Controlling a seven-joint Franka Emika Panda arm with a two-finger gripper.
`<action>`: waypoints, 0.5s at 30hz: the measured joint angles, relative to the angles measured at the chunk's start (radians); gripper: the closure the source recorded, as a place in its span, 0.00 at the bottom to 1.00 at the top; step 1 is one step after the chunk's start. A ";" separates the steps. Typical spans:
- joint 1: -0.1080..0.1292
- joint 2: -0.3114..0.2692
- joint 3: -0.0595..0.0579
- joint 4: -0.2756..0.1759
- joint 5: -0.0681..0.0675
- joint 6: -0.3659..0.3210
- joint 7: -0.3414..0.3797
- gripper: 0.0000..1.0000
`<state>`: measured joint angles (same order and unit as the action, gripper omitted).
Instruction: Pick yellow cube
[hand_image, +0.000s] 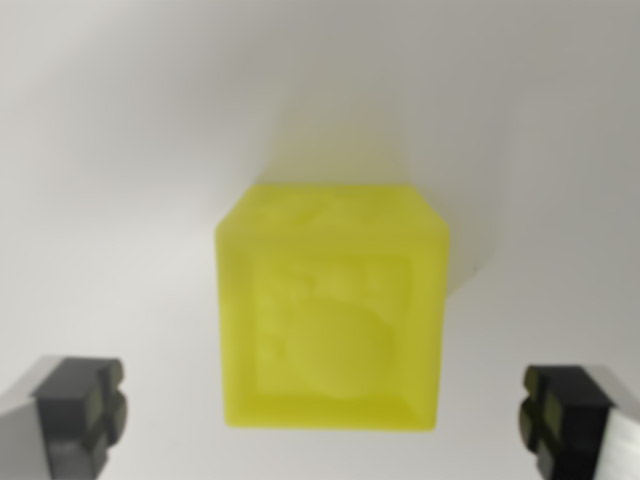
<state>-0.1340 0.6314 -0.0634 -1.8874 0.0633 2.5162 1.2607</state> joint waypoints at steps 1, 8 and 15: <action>-0.001 0.004 0.000 0.002 0.001 0.002 0.003 0.00; -0.003 0.033 0.001 0.012 0.004 0.021 0.005 0.00; -0.003 0.072 0.001 0.024 0.010 0.047 0.004 0.00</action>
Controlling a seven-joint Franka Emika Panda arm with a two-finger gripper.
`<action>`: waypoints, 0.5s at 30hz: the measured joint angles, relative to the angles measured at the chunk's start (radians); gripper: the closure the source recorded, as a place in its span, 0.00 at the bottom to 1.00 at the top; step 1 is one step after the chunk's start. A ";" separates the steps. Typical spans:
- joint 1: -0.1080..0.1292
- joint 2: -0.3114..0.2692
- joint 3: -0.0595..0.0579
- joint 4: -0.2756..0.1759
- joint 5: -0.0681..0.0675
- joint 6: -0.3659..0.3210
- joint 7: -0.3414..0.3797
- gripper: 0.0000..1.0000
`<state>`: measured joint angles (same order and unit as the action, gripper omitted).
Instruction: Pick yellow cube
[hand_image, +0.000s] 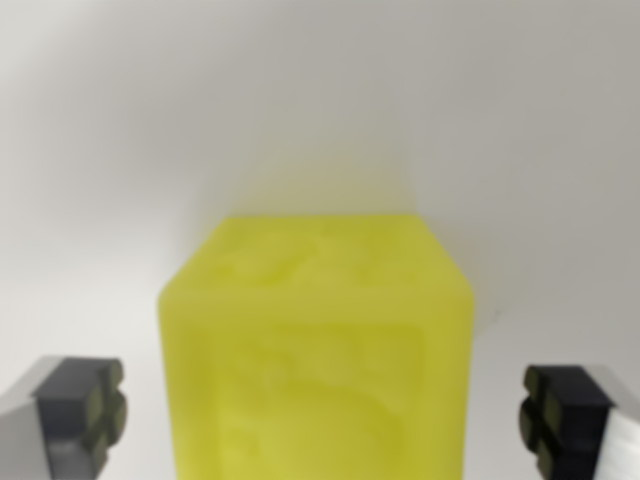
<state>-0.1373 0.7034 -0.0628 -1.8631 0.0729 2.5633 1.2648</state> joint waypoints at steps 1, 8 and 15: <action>0.000 0.006 0.000 0.002 0.001 0.003 0.000 0.00; 0.001 0.043 0.000 0.016 0.007 0.026 -0.002 0.00; 0.001 0.048 0.000 0.019 0.008 0.028 -0.002 0.00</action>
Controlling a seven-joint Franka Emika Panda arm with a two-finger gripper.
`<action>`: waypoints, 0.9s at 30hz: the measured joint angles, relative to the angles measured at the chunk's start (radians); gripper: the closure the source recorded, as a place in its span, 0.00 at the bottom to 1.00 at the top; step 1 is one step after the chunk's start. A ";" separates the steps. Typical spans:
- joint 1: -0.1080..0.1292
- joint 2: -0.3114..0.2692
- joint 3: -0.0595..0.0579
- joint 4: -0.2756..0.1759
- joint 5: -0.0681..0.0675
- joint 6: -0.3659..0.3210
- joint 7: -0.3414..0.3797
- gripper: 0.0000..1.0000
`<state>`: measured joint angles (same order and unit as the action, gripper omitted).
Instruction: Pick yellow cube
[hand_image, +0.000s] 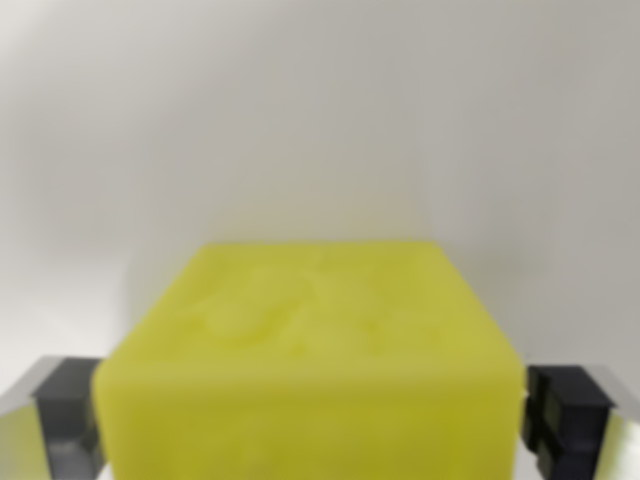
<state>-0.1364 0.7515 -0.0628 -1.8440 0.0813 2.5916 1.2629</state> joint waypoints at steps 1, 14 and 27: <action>0.000 0.000 0.000 0.000 0.000 0.000 0.000 0.00; 0.000 -0.042 0.000 -0.015 -0.004 -0.026 0.004 1.00; -0.002 -0.111 -0.001 -0.034 -0.015 -0.077 0.011 1.00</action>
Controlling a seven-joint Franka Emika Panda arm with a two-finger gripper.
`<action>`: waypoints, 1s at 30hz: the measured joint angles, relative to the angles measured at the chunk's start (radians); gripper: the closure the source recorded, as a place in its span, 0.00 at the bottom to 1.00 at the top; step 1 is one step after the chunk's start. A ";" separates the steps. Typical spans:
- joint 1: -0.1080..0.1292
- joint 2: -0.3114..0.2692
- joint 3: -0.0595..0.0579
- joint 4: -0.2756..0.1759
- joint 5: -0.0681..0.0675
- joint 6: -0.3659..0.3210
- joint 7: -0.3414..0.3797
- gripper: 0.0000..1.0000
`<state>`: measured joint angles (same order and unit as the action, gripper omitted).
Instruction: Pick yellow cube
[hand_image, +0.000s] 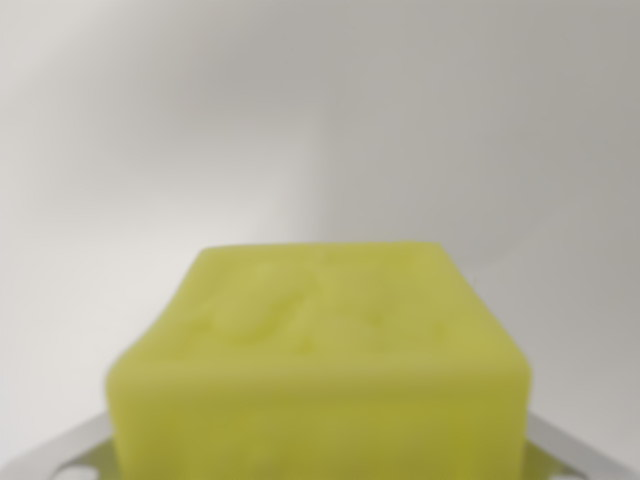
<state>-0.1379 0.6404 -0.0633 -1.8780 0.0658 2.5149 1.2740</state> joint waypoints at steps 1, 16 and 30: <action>0.000 -0.005 0.000 -0.001 -0.001 -0.004 0.001 1.00; -0.001 -0.080 0.000 -0.012 -0.012 -0.068 0.008 1.00; -0.002 -0.145 0.000 -0.013 -0.021 -0.132 0.014 1.00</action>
<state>-0.1402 0.4953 -0.0633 -1.8906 0.0448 2.3834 1.2876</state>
